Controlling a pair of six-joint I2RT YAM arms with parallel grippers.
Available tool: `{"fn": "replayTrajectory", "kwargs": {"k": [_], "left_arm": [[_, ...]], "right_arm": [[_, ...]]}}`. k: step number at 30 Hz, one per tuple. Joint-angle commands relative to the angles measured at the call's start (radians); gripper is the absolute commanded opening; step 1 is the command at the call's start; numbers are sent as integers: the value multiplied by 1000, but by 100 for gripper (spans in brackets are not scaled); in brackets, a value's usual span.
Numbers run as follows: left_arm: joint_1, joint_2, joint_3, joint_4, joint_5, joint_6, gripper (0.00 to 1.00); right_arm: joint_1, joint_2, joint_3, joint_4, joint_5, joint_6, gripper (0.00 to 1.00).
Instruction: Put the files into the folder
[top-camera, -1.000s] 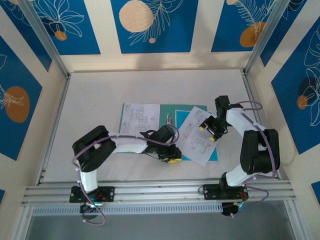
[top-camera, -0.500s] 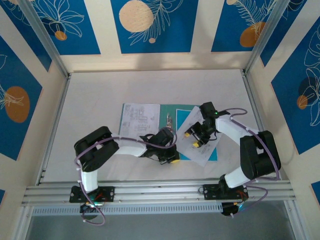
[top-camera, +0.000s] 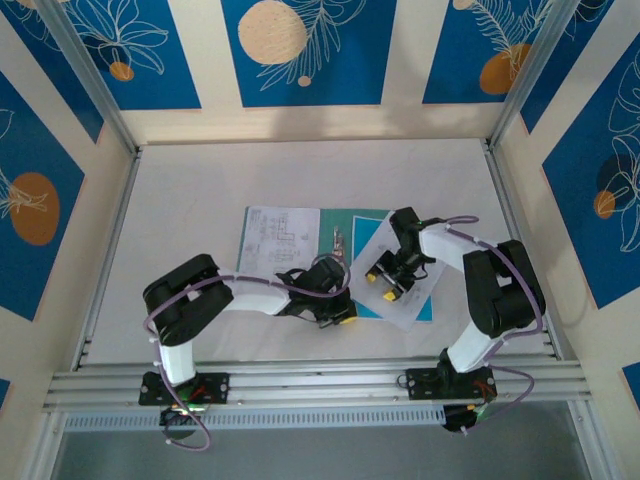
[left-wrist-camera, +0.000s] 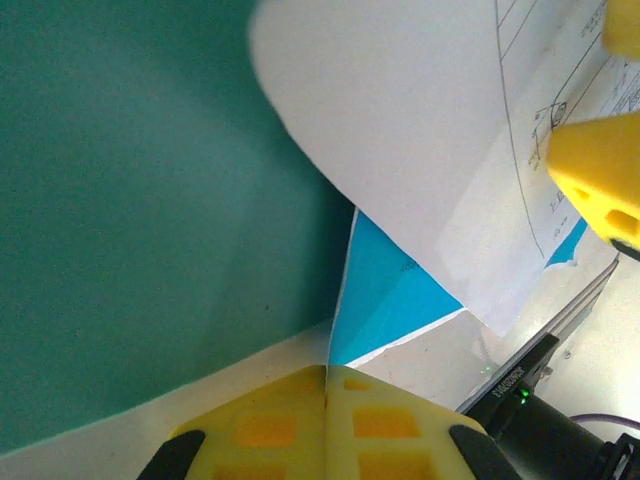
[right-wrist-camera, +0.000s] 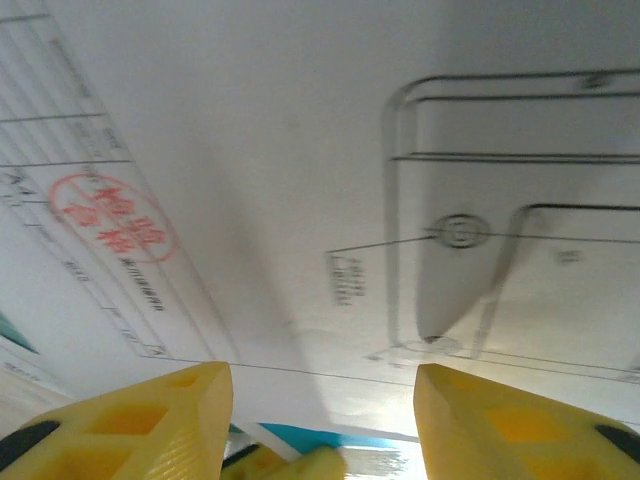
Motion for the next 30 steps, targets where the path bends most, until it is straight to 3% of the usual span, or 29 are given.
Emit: {"fn": "replayTrajectory", "kwargs": {"k": [1, 9, 18, 30], "left_arm": [[5, -28, -14, 3, -19, -13, 0], [7, -41, -17, -13, -31, -14, 0], [15, -69, -43, 6, -31, -41, 0], [49, -102, -83, 5, -23, -61, 0]], "right_arm": [[-39, -34, -5, -126, 28, -169, 52], [-121, -102, -7, -188, 101, -262, 53], [19, -77, 151, -155, 76, -135, 53], [56, -35, 216, -156, 77, -113, 53]]}}
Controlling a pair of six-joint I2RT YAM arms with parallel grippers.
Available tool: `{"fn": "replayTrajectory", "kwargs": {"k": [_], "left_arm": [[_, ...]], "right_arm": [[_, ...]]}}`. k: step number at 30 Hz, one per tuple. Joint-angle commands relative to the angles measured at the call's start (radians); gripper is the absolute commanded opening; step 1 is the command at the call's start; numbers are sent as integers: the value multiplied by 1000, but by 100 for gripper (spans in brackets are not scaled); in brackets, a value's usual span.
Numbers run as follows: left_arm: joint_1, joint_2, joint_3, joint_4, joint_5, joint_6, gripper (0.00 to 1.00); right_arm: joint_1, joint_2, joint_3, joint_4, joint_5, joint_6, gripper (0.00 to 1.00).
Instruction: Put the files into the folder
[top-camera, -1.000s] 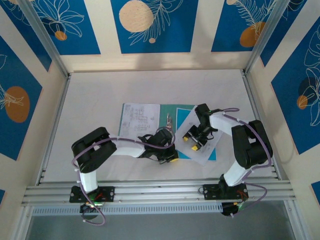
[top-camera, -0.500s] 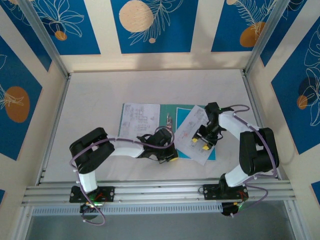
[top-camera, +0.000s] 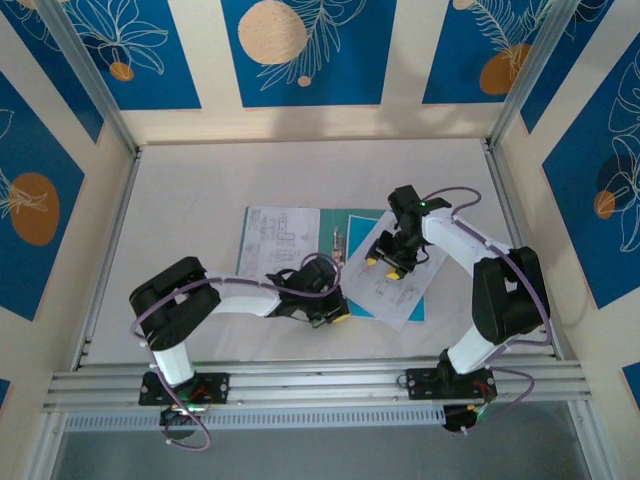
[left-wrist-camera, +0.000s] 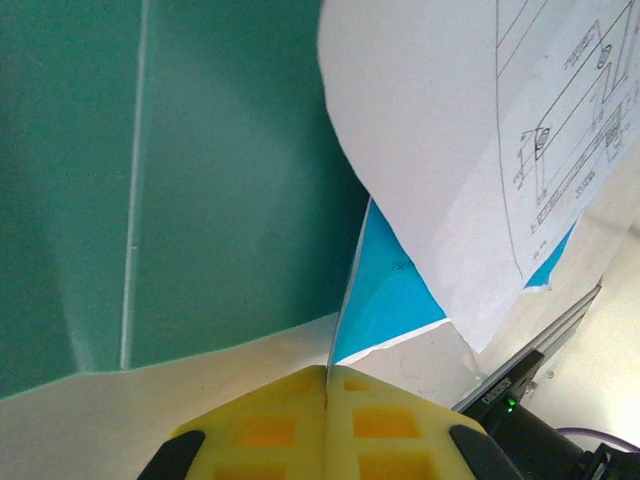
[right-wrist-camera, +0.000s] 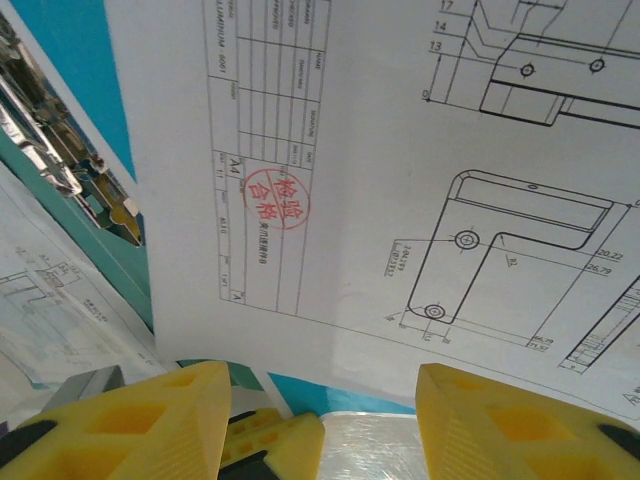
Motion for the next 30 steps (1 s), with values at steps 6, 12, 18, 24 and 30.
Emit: {"fn": "replayTrajectory", "kwargs": {"k": [6, 12, 18, 24, 30], "left_arm": [[32, -21, -24, 22, 12, -26, 0], [48, -38, -39, 27, 1, -37, 0], [62, -36, -41, 46, -3, -50, 0], [70, -28, -43, 53, 8, -48, 0], [74, -30, -51, 59, 10, -49, 0]], "right_arm": [[25, 11, 21, -18, -9, 33, 53], [25, 18, 26, -17, -4, 36, 53], [32, 45, 41, 8, -31, 67, 53], [79, 81, -3, 147, -121, 215, 52], [114, 130, -58, 226, -186, 301, 52]]}}
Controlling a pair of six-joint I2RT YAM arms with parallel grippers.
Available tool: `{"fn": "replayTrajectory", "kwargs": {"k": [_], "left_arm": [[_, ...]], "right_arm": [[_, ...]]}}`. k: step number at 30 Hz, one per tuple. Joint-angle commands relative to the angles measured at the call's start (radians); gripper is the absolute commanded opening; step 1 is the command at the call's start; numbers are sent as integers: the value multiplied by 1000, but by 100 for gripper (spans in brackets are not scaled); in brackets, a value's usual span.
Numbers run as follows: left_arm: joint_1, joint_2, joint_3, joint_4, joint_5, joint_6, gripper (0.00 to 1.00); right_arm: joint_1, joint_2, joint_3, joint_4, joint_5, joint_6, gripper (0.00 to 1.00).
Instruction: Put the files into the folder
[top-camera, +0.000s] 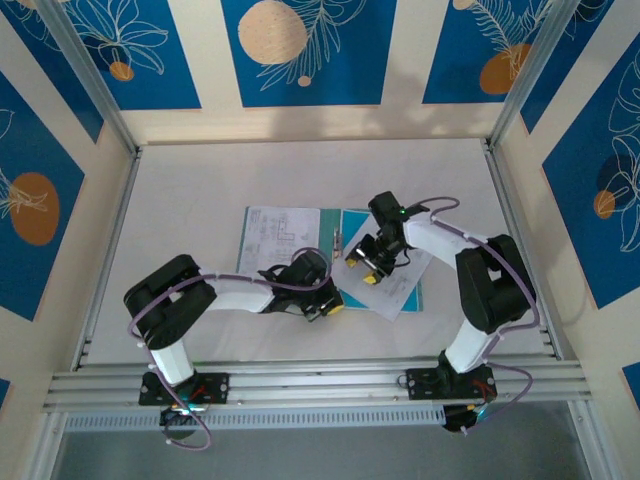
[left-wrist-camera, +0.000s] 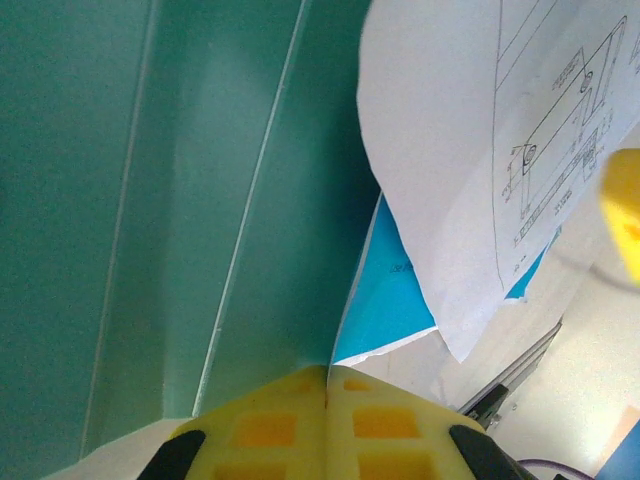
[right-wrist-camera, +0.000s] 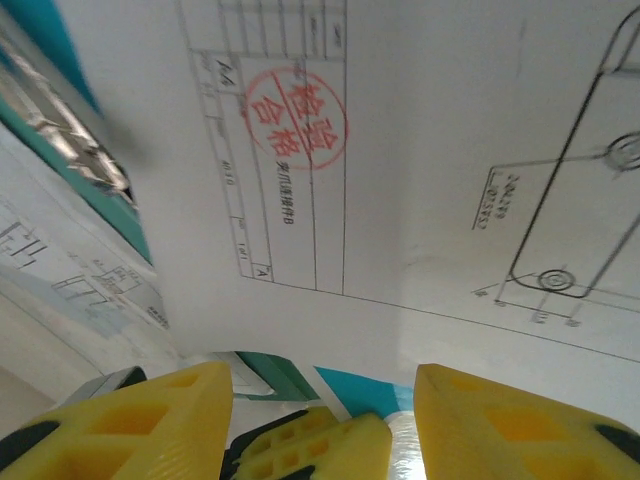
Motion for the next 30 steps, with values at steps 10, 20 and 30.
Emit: {"fn": "replayTrajectory", "kwargs": {"k": [10, 20, 30], "left_arm": [[19, -19, -21, 9, 1, -20, 0], [26, -18, -14, -5, 3, -17, 0], [27, -24, -9, -16, 6, -9, 0]], "right_arm": [[-67, -5, -135, -46, 13, -96, 53], [-195, -40, -121, -176, 98, -371, 54], [-168, -82, 22, -171, 133, -273, 53]]}}
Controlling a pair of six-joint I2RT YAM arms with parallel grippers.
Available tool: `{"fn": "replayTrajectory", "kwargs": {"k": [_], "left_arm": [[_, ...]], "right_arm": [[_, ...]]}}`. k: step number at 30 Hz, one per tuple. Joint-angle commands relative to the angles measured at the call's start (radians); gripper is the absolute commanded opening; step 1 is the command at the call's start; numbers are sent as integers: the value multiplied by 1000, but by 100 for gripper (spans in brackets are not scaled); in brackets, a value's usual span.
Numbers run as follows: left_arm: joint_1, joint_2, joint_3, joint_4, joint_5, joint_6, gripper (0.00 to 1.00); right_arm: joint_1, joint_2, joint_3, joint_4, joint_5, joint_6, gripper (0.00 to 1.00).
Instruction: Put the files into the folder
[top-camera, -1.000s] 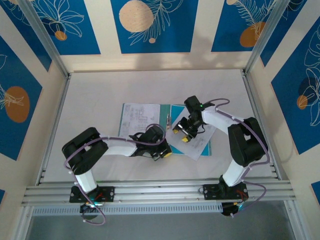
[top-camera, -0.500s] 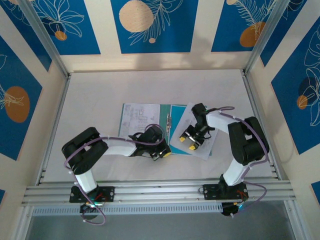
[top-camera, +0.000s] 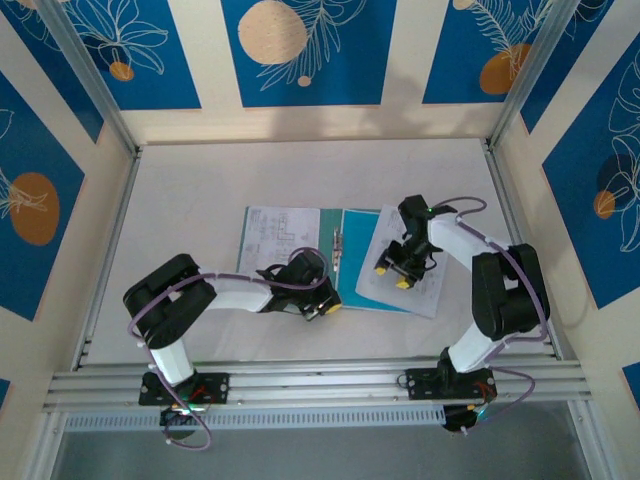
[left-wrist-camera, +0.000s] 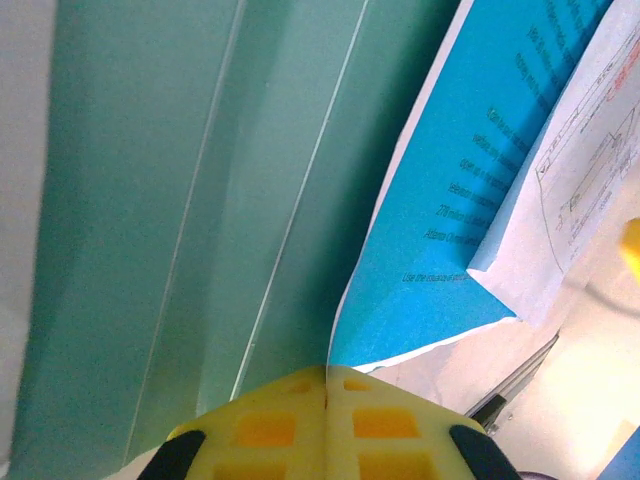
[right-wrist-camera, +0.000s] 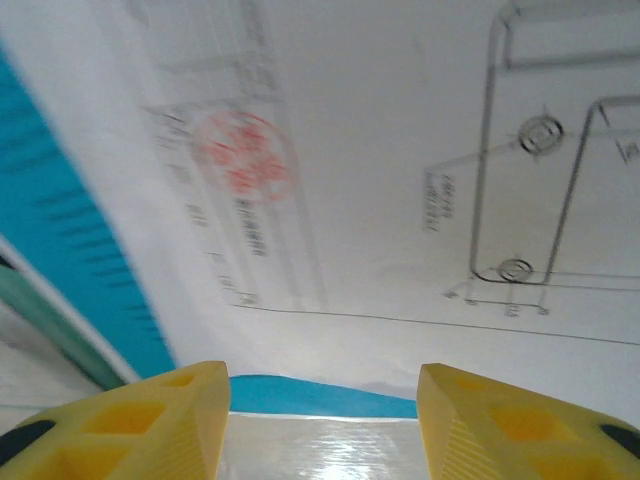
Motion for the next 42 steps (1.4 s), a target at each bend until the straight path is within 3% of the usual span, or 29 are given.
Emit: {"fn": "replayTrajectory", "kwargs": {"k": [1, 7, 16, 22, 29, 42], "left_arm": [[12, -24, 0, -18, 6, 5, 0], [12, -19, 0, -12, 10, 9, 0], [13, -22, -3, -3, 7, 7, 0], [13, -39, -6, -8, -12, 5, 21], [13, -43, 7, -25, -19, 11, 34], [12, -13, 33, -48, -4, 26, 31]], "right_arm": [[10, 29, 66, 15, -1, 69, 53], [10, 171, 113, 72, -22, 143, 48], [86, 224, 116, 46, -62, 57, 47], [108, 200, 64, 62, -86, 26, 47], [115, 229, 86, 59, -95, -26, 47], [179, 288, 191, 18, -92, -78, 47]]}}
